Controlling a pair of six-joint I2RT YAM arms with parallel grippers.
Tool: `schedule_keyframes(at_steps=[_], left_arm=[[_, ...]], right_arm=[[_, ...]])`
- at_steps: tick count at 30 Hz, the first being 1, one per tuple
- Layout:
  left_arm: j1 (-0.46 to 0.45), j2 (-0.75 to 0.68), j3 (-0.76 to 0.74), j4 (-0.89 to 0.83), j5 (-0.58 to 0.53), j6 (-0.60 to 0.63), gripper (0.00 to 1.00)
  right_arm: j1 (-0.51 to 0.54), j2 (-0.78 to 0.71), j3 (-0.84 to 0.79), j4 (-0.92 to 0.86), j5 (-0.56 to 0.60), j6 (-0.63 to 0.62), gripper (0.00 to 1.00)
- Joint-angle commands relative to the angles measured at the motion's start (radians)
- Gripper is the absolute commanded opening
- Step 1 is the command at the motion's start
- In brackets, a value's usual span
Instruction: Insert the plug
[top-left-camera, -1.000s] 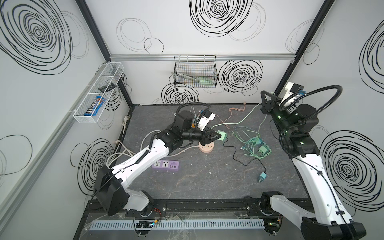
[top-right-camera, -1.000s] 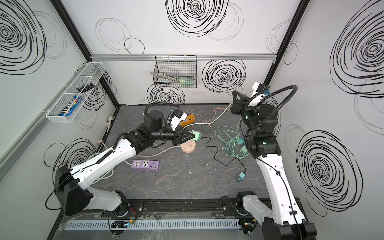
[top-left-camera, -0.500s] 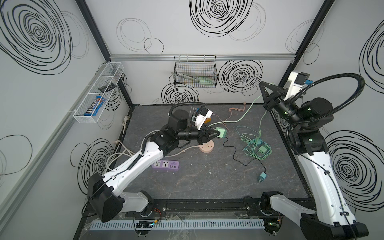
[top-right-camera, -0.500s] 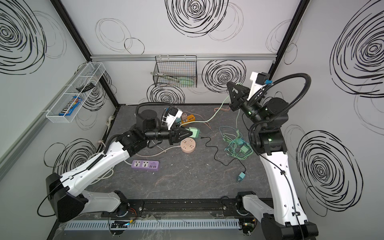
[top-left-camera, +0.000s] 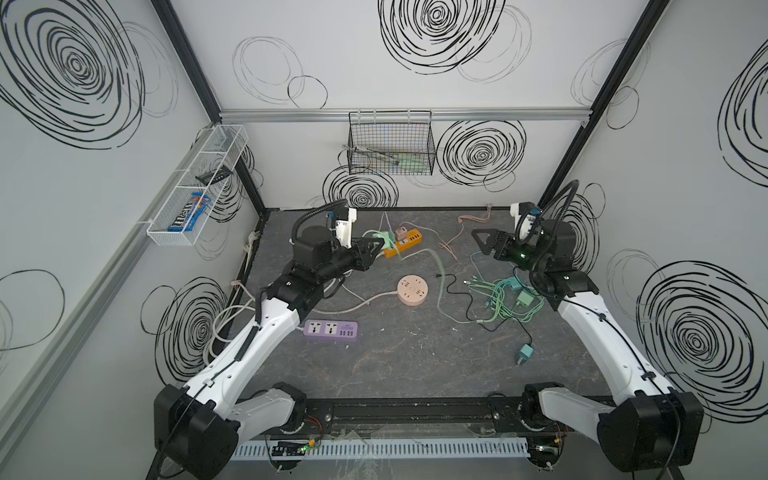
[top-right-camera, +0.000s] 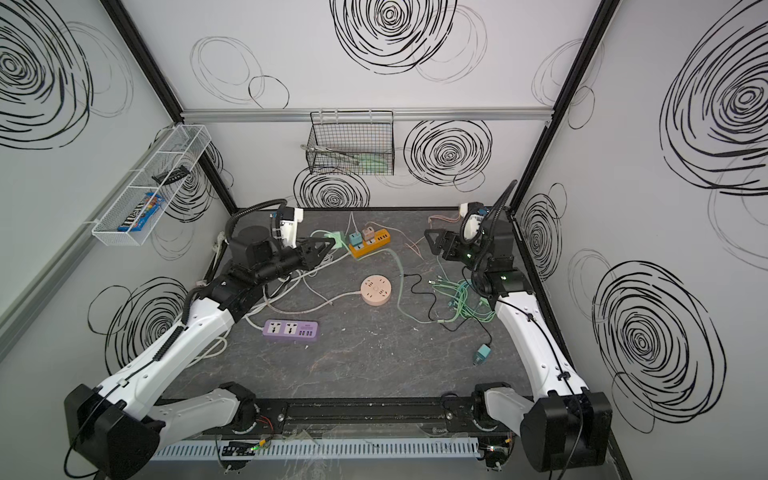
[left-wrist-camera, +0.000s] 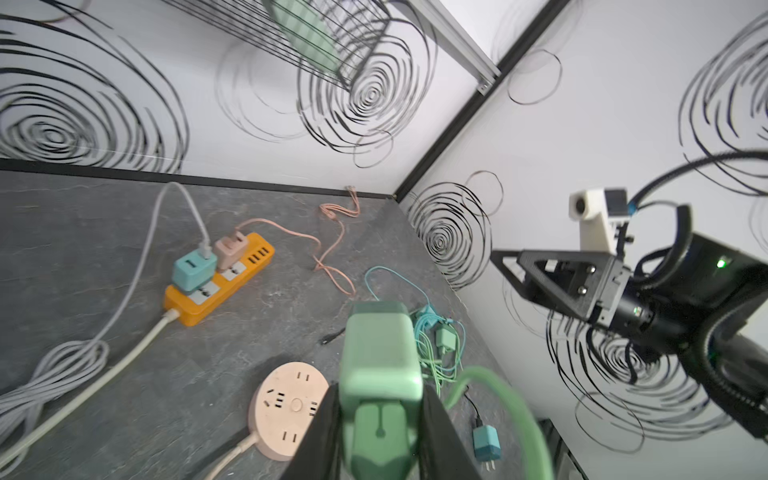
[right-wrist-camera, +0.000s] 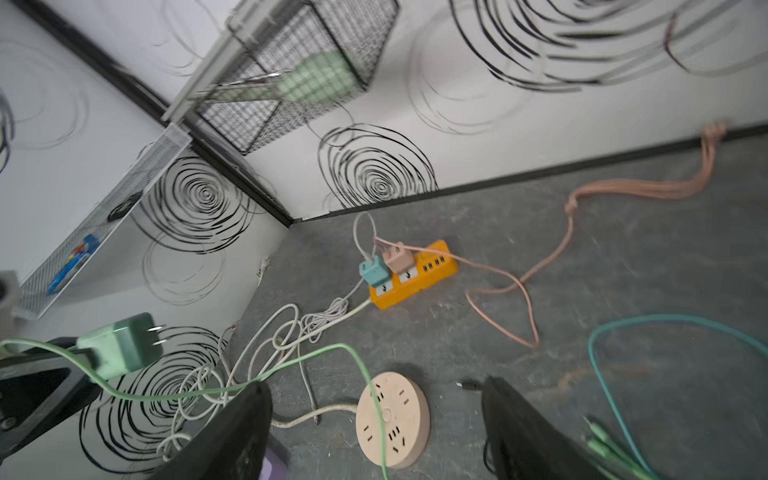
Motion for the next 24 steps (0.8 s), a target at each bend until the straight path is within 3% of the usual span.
schedule_keyframes(at_steps=[1,2,8,12,16,18,24], left_arm=[[0.028,-0.039,-0.004,0.030,-0.066,-0.039,0.00],[0.032,-0.044,-0.004,0.021,-0.084,-0.034,0.00],[0.047,-0.047,-0.005,-0.008,-0.108,-0.019,0.00],[0.047,-0.037,-0.016,-0.001,-0.104,-0.020,0.00],[0.047,-0.031,-0.022,0.005,-0.101,-0.024,0.00],[0.047,-0.029,-0.024,0.005,-0.101,-0.022,0.00],[0.047,-0.024,-0.027,0.003,-0.101,-0.019,0.00]], right_arm=[[-0.064,-0.029,-0.098,-0.015,-0.014,0.121,0.91],[-0.078,-0.029,-0.133,-0.008,-0.017,0.163,0.98],[-0.097,-0.029,-0.222,-0.120,0.110,0.229,0.97],[-0.076,-0.084,-0.258,-0.267,0.311,0.316,1.00],[-0.007,-0.174,-0.354,-0.258,0.389,0.318,0.88],[0.052,-0.197,-0.393,-0.267,0.428,0.340,0.76],[0.204,-0.166,-0.453,-0.253,0.490,0.451,0.59]])
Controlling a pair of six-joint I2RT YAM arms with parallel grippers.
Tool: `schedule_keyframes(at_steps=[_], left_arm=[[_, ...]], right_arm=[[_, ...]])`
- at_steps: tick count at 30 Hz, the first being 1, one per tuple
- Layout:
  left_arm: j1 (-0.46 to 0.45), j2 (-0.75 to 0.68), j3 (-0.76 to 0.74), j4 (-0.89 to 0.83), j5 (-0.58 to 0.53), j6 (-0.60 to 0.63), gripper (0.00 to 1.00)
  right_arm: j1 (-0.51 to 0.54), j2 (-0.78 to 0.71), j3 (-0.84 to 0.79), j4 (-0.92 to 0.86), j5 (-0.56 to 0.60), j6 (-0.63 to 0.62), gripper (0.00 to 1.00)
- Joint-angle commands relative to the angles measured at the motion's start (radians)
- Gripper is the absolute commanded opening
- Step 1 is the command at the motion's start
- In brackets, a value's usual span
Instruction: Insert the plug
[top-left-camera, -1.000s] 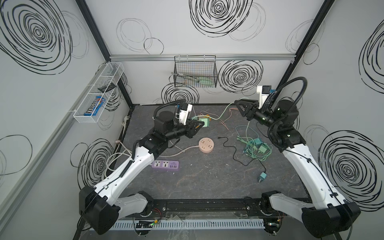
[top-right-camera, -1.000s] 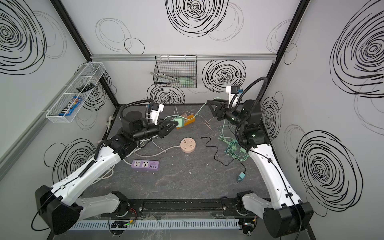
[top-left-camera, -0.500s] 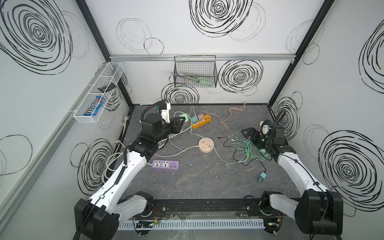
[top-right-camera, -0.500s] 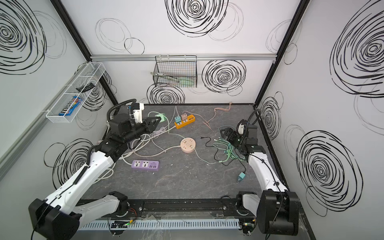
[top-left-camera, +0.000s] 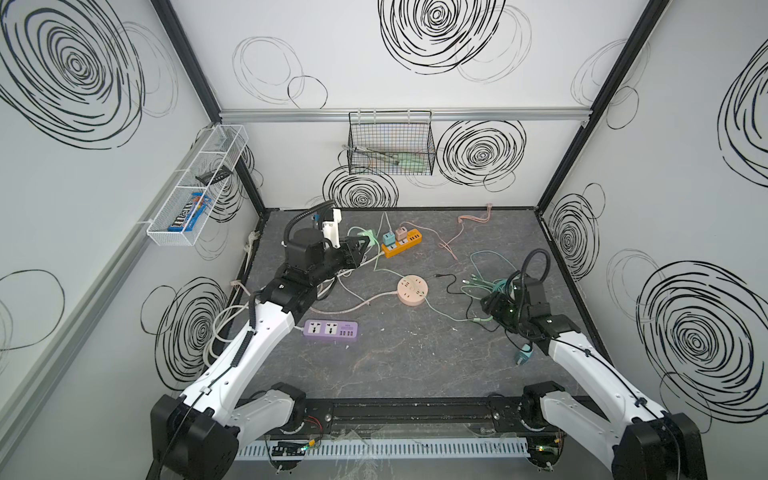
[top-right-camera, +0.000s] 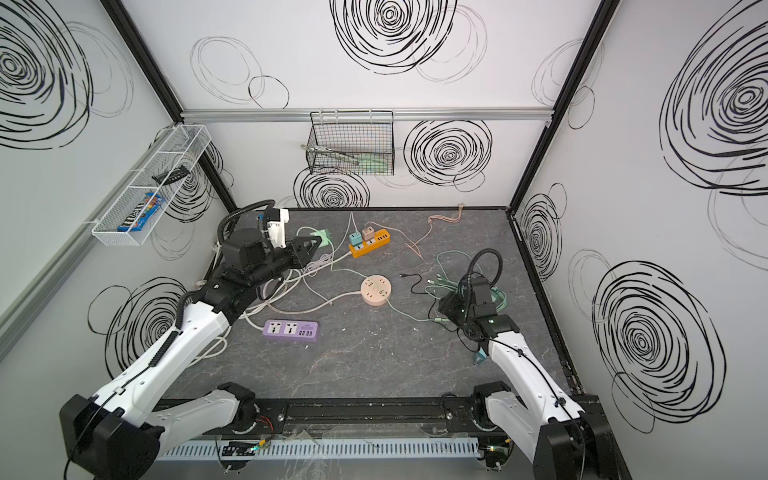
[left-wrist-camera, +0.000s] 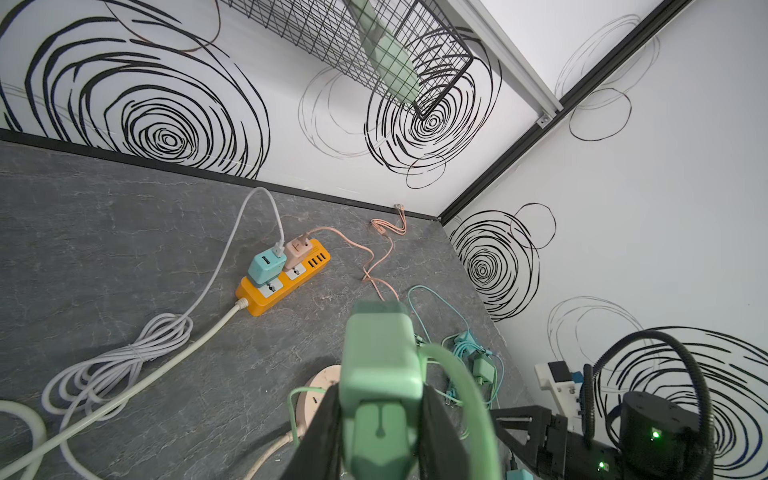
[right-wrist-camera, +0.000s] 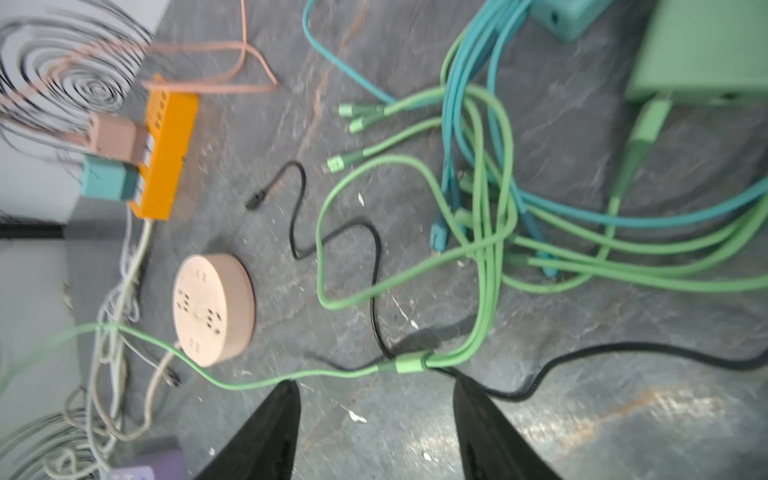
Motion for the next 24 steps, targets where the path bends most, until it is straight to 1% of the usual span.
schedule_keyframes(at_steps=[1,9,16,20,24], left_arm=[[0.009,0.002,-0.008,0.042,-0.011,-0.005,0.00],[0.011,0.000,-0.008,0.024,-0.018,0.010,0.00],[0.010,0.003,-0.013,0.021,-0.013,0.013,0.00],[0.011,0.011,-0.011,0.021,-0.008,0.014,0.00],[0.010,0.012,-0.011,0.019,-0.006,0.014,0.00]], right_arm=[[0.050,0.029,-0.027,0.001,0.086,0.094,0.58],[0.069,0.149,-0.034,0.055,0.158,0.107,0.58],[0.070,0.189,-0.055,0.113,0.225,0.121,0.58],[0.069,0.226,-0.060,0.153,0.248,0.124,0.54],[0.071,0.289,-0.065,0.201,0.246,0.089,0.49]])
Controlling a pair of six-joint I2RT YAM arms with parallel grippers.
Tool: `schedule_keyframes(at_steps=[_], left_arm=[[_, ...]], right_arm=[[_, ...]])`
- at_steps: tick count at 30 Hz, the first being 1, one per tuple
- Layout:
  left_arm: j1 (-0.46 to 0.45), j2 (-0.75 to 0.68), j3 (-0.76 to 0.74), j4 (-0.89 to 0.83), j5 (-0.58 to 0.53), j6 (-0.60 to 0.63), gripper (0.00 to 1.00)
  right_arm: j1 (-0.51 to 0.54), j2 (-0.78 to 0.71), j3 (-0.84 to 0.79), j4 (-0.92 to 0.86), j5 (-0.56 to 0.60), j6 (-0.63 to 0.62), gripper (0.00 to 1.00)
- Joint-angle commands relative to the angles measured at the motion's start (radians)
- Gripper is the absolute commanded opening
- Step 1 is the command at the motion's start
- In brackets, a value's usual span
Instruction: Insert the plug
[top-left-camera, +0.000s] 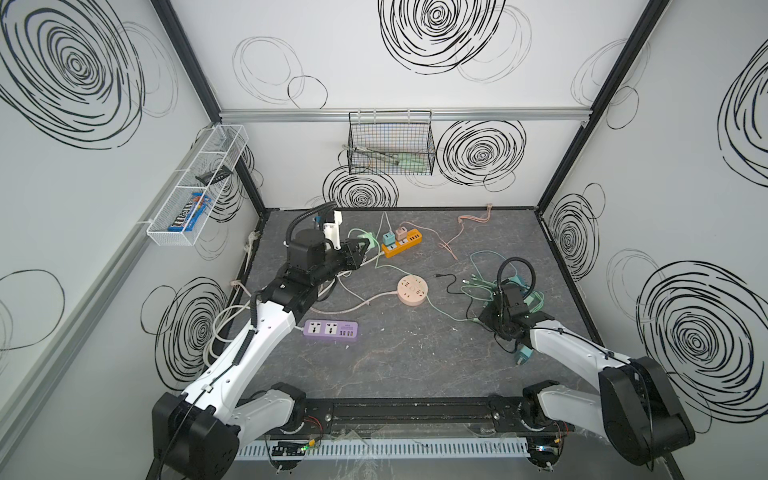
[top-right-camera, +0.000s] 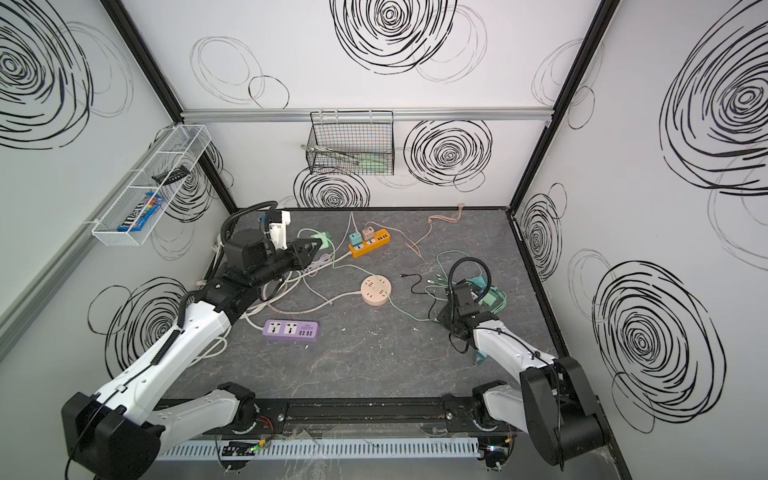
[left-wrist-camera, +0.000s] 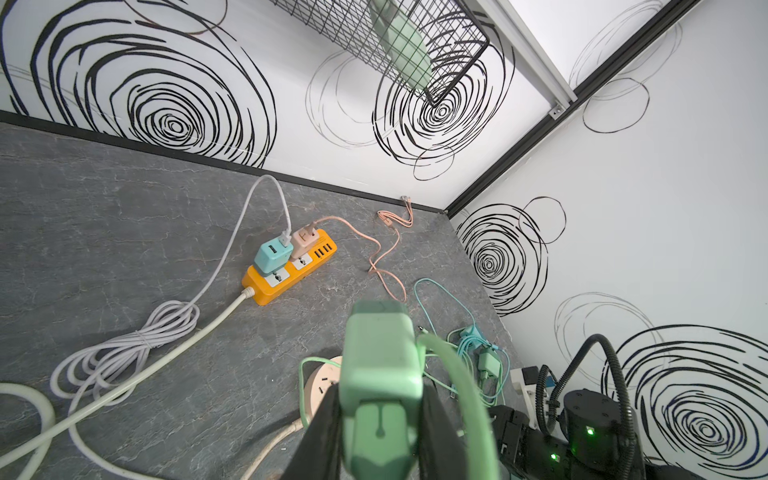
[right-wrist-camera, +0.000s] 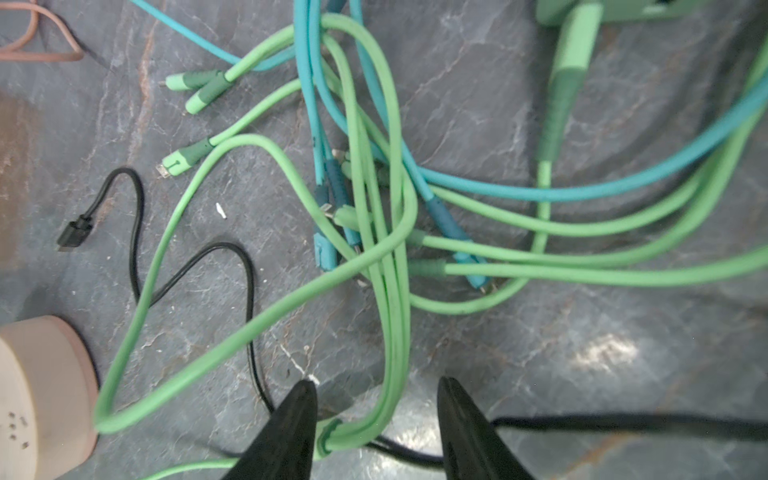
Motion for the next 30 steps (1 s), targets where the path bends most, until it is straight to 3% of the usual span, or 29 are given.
schedule_keyframes(at_steps=[1,5,7,10,14,18,24,26,28,30], left_arm=[[0.009,0.003,-0.004,0.035,-0.002,0.011,0.00],[0.002,0.005,0.006,0.012,-0.021,0.024,0.00],[-0.007,0.004,0.013,-0.003,-0.041,0.038,0.00],[-0.018,0.008,0.015,-0.012,-0.057,0.047,0.00],[-0.023,0.017,0.021,-0.009,-0.059,0.051,0.00],[-0.027,0.020,0.024,-0.003,-0.061,0.052,0.00],[-0.038,0.033,0.034,-0.005,-0.053,0.050,0.00],[-0.042,0.036,0.038,-0.011,-0.051,0.054,0.00],[-0.046,0.040,0.041,-0.016,-0.051,0.055,0.00],[-0.049,0.044,0.042,-0.018,-0.051,0.056,0.00]], right_arm=[[0.008,0.051,-0.010,0.053,0.030,-0.016,0.47],[0.009,0.077,-0.003,0.043,0.026,-0.029,0.36],[0.014,0.034,-0.025,0.066,0.021,-0.044,0.25],[0.015,-0.058,-0.047,0.053,0.047,-0.056,0.10],[0.022,-0.260,-0.047,-0.035,0.128,-0.084,0.01],[0.026,-0.439,0.017,-0.080,0.228,-0.226,0.00],[0.024,-0.486,0.202,-0.047,0.369,-0.416,0.00],[0.024,-0.477,0.250,-0.013,0.367,-0.462,0.00],[0.022,-0.446,0.280,0.024,0.261,-0.538,0.00],[0.023,-0.366,0.348,-0.074,0.204,-0.513,0.00]])
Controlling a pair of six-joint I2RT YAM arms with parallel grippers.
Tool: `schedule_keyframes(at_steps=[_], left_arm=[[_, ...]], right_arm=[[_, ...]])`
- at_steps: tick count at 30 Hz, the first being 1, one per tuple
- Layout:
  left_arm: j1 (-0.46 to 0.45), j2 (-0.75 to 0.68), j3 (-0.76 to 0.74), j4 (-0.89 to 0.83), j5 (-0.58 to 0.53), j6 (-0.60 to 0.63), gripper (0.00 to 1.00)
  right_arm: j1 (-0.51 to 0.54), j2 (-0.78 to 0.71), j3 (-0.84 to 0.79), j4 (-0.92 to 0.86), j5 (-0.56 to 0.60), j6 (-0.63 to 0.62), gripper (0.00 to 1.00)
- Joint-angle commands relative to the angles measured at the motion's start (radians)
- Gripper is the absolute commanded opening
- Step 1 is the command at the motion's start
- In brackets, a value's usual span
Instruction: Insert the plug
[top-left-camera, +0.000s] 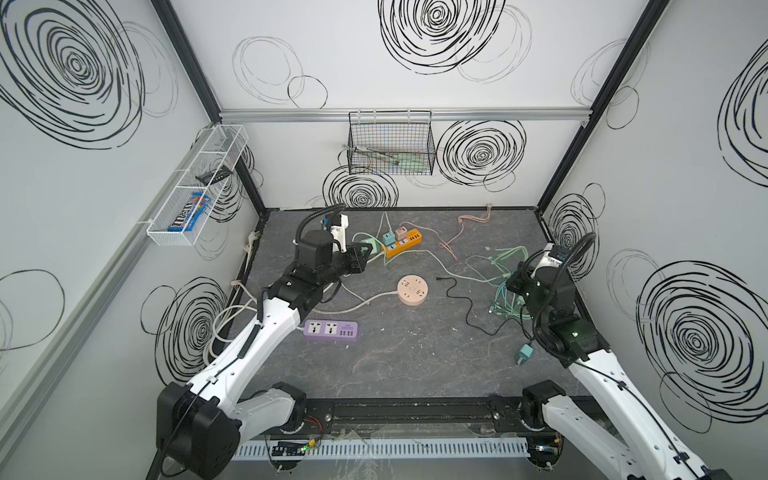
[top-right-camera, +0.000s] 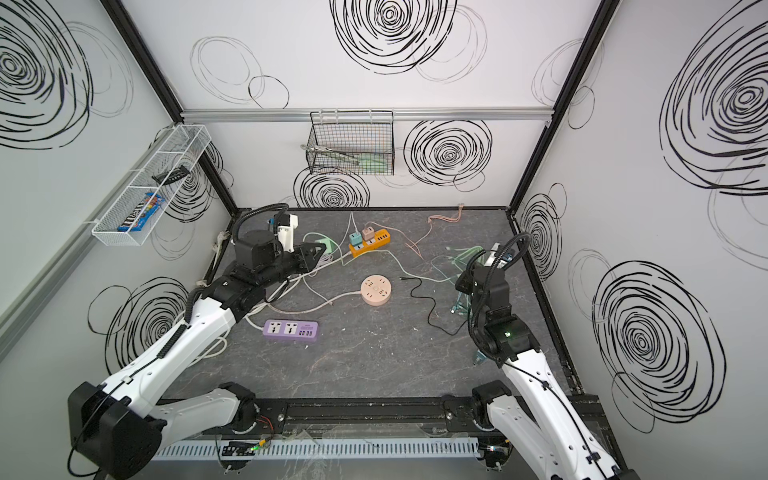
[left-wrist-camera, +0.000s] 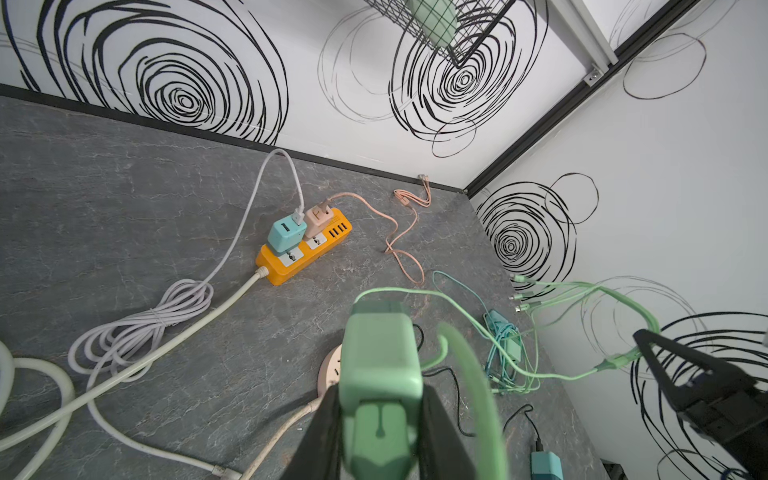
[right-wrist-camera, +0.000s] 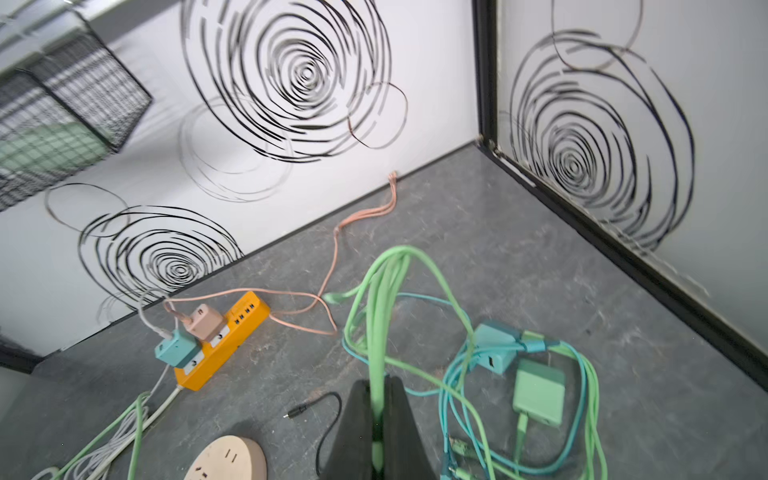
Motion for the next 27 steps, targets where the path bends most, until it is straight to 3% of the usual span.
schedule_keyframes(at_steps=[1,3,7,14,16,21,23,27], left_arm=[[-0.008,0.008,0.037,0.027,-0.002,0.014,0.00],[-0.009,0.015,0.040,0.027,0.003,0.015,0.00],[-0.012,0.020,0.041,0.024,0.004,0.019,0.00],[-0.011,0.003,0.026,0.019,-0.019,0.023,0.00],[-0.011,0.005,0.023,0.021,-0.017,0.023,0.00],[-0.011,0.025,0.022,0.025,-0.009,0.023,0.00],[-0.011,0.026,0.021,0.025,-0.008,0.023,0.00],[-0.011,0.024,0.015,0.031,-0.034,0.024,0.00]], right_arm=[[0.005,0.098,0.084,-0.076,-0.065,-0.038,0.00],[0.004,0.130,0.087,-0.123,-0.053,0.023,0.00],[0.005,0.098,0.035,-0.054,-0.063,0.014,0.00],[-0.004,0.072,0.109,-0.137,0.136,-0.032,0.00],[-0.029,0.105,0.113,-0.233,0.093,-0.009,0.00],[-0.134,0.126,-0.044,-0.326,-0.159,0.121,0.00],[-0.155,0.096,-0.062,-0.345,-0.169,0.155,0.00],[-0.156,0.028,-0.031,-0.282,-0.147,0.098,0.00]])
